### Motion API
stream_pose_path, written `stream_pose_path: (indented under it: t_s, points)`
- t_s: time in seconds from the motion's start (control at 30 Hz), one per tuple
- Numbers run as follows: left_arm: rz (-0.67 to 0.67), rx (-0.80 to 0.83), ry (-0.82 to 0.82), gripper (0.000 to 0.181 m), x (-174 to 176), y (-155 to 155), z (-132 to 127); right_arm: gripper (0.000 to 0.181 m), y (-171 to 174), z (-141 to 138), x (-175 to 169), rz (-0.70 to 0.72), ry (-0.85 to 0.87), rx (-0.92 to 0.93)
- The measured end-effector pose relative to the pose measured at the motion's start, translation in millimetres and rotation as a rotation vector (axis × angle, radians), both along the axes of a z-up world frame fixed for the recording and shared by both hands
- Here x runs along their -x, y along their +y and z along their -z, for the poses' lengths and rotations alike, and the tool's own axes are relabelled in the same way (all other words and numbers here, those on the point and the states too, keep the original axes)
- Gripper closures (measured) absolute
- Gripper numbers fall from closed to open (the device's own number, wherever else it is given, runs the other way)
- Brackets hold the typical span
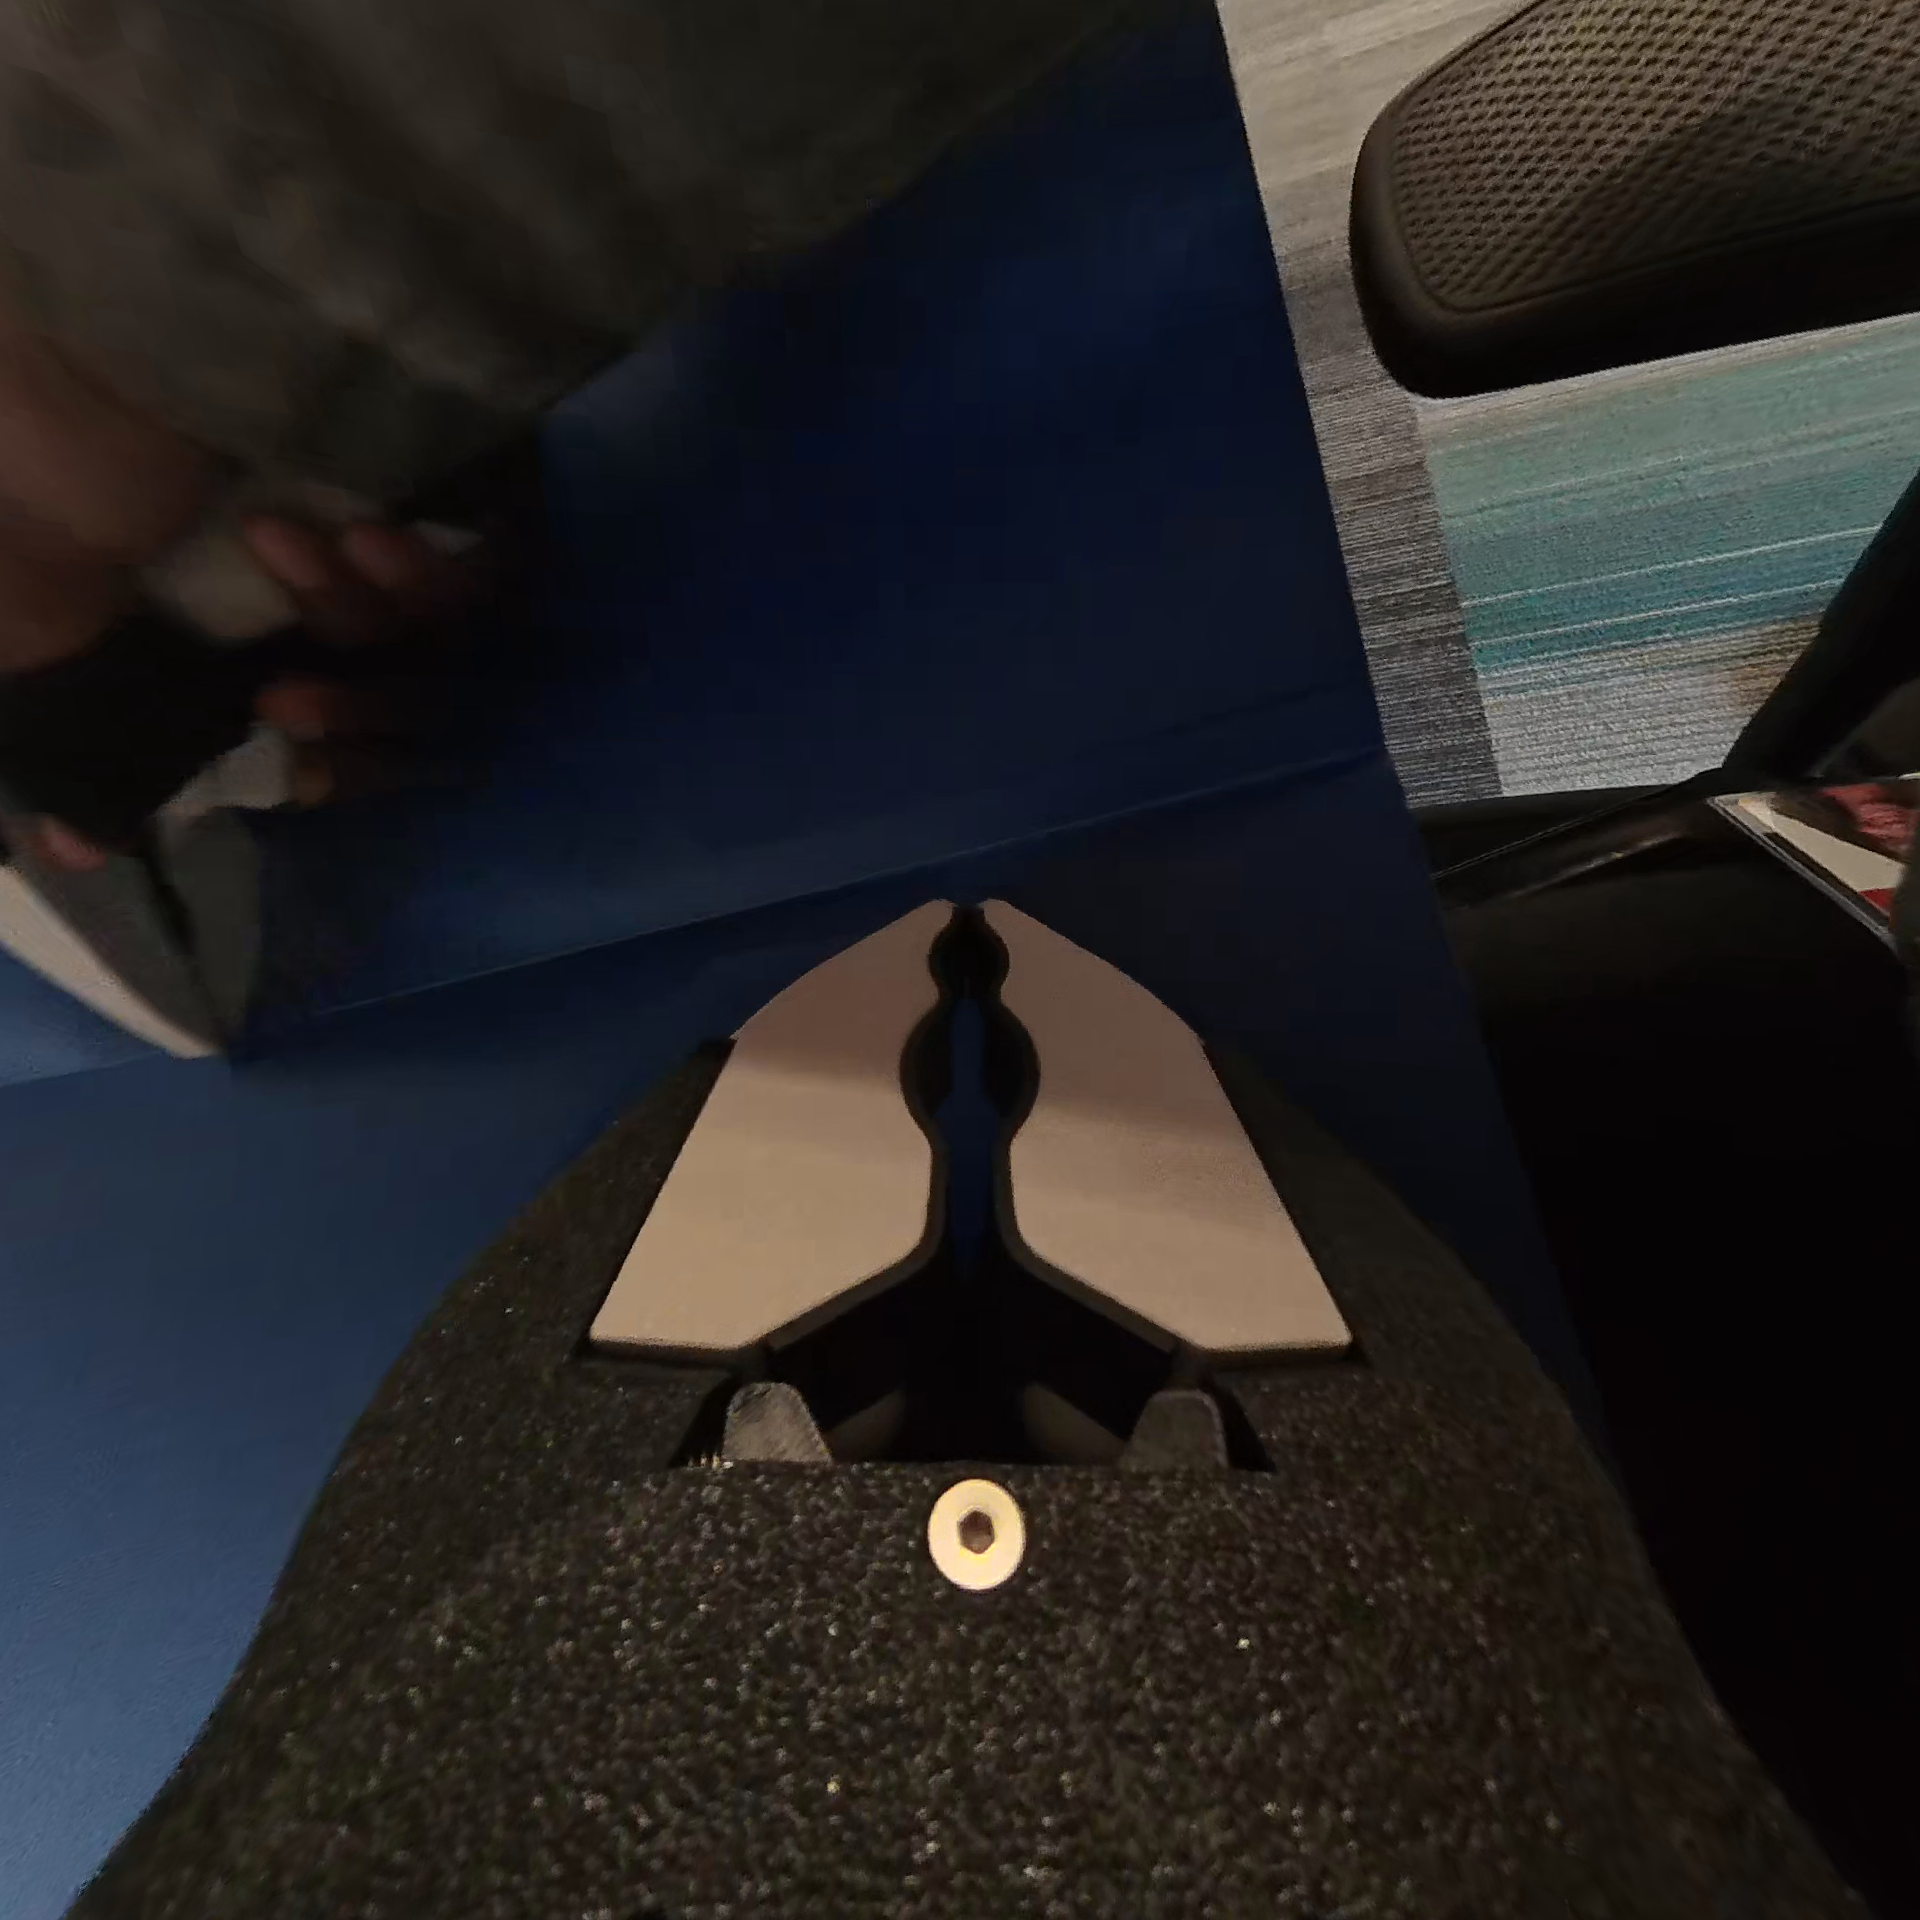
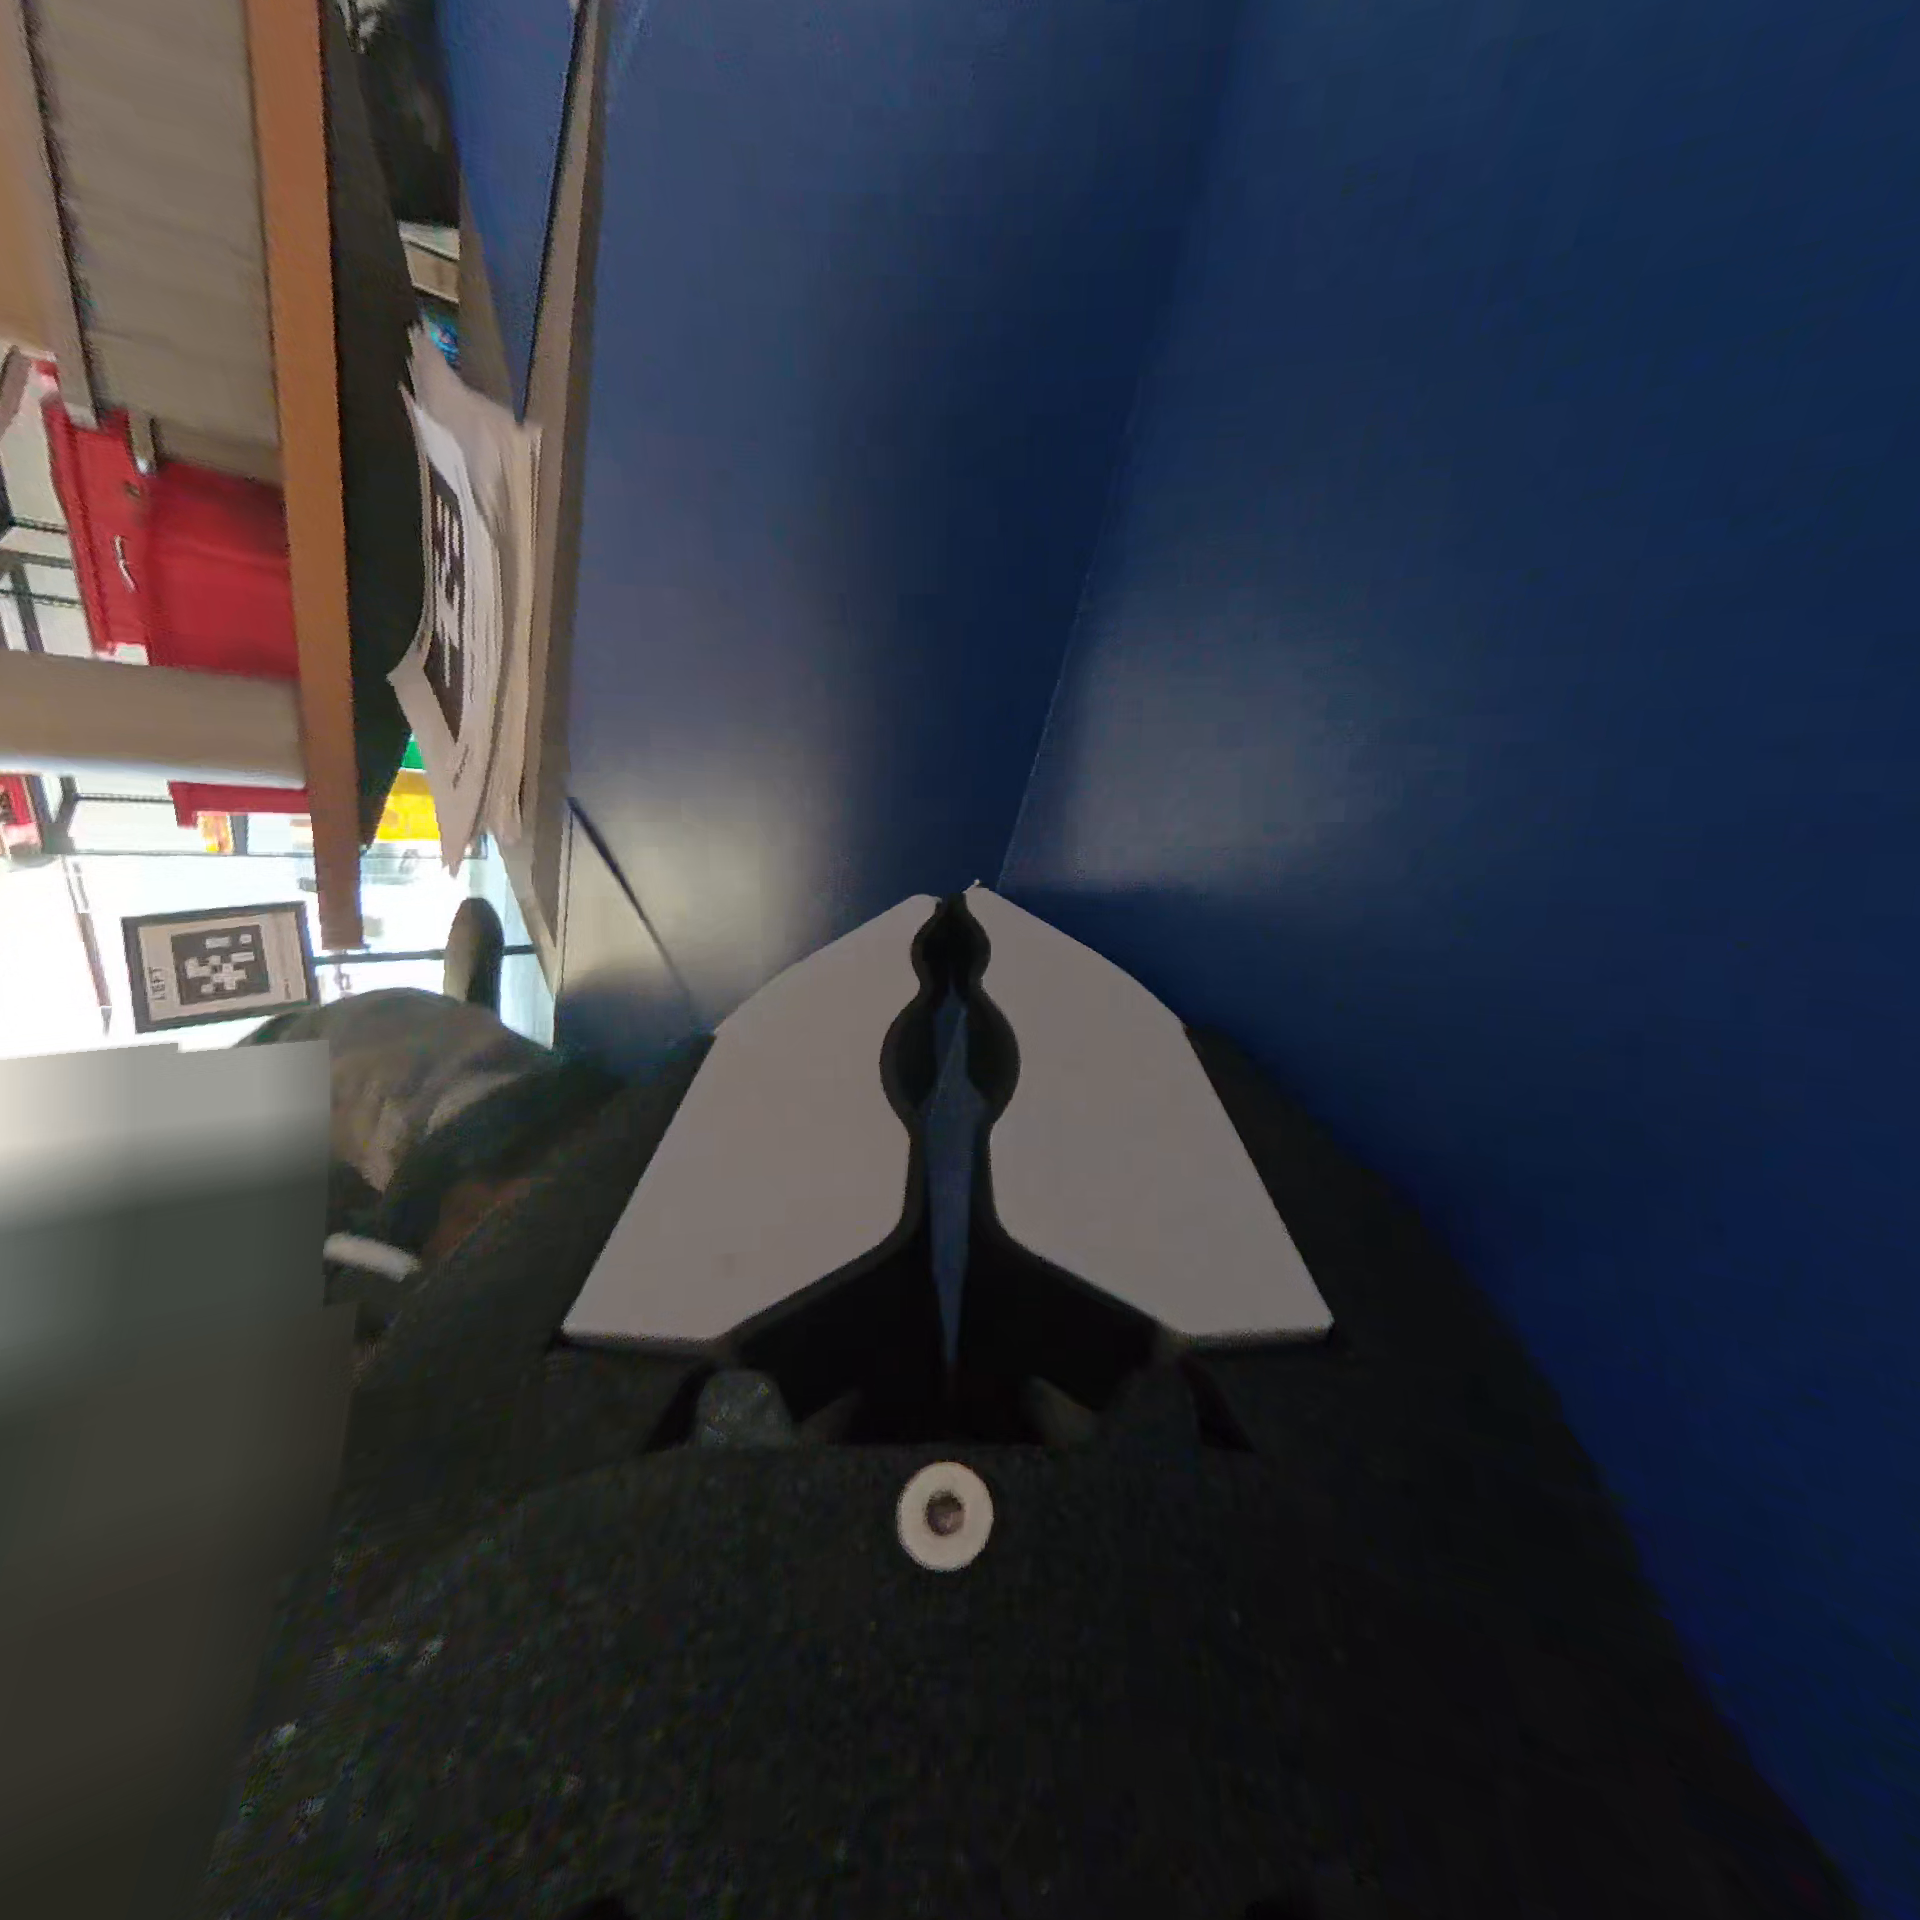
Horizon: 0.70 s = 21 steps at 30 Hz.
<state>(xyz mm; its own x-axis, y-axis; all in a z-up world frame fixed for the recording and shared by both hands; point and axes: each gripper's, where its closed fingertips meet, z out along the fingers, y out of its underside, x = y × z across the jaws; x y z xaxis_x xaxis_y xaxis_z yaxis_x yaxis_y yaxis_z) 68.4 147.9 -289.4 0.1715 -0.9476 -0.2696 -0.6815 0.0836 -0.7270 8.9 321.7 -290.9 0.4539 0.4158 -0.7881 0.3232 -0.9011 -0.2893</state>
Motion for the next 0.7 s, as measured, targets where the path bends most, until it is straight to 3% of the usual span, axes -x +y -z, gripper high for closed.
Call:
stream_pose_path:
  t_s: [0.2, 0.4, 0.6, 0.7]
  points:
    - [0.016, 0.027, -0.005, 0.179, -0.2, -2.2, 0.1, 0.181, 83.5, -1.8, 36.1, 0.051, 0.090, -0.010]
    - [0.025, 0.052, -0.009, 0.179, -0.2, -2.3, 0.2, 0.181, 155.6, -0.8, 51.1, 0.143, 0.070, -0.125]
    - [0.083, 0.100, -0.025, 0.179, -0.8, -10.1, -1.9, 0.181, 169.4, -2.2, 50.9, 0.206, 0.097, -0.159]
    - [0.071, 0.100, -0.137, 0.179, 1.0, -8.5, -19.8, 0.181, 168.9, -2.9, 50.9, 0.202, 0.104, -0.162]
